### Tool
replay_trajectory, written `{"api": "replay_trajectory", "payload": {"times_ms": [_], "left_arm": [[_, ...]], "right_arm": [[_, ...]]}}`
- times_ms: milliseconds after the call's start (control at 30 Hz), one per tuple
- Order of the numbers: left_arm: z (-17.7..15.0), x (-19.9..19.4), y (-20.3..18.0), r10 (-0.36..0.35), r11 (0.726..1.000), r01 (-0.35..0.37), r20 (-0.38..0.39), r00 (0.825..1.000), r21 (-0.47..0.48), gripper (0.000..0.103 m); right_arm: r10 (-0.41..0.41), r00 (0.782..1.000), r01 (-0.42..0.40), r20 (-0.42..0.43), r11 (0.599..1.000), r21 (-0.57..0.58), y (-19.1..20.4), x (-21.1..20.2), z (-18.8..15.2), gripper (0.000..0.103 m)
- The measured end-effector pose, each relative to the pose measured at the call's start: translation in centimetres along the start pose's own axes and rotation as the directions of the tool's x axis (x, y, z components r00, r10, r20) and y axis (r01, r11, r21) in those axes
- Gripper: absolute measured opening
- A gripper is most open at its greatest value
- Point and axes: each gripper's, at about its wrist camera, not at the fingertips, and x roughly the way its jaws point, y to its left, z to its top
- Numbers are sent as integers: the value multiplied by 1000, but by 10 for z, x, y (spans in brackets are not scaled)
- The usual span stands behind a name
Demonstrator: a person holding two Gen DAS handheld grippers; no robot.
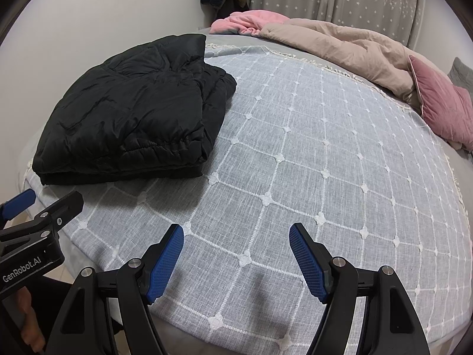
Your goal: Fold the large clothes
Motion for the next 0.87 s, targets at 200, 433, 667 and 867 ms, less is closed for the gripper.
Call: {"api": "replay_trajectory", "payload": {"times_ms": [200,433,667,867], "left_arm": [[1,0,1,0,1000,0,0,1000,0,101],[1,0,1,2,1000,-2,0,1000,0,101],[1,0,1,2,1000,-2,-3,1000,4,101],[0,3,-3,5,1000,-5,-2,1000,18,101]], "right_arm": [[-1,1000,1,-2,1000,1,1,1,0,75],[0,1000,0,-2,1000,0,1,1,0,75],[-1,1000,1,-2,1000,1,1,1,0,75],[30,1000,-30,4,999,-10,7,1,0,75]]}}
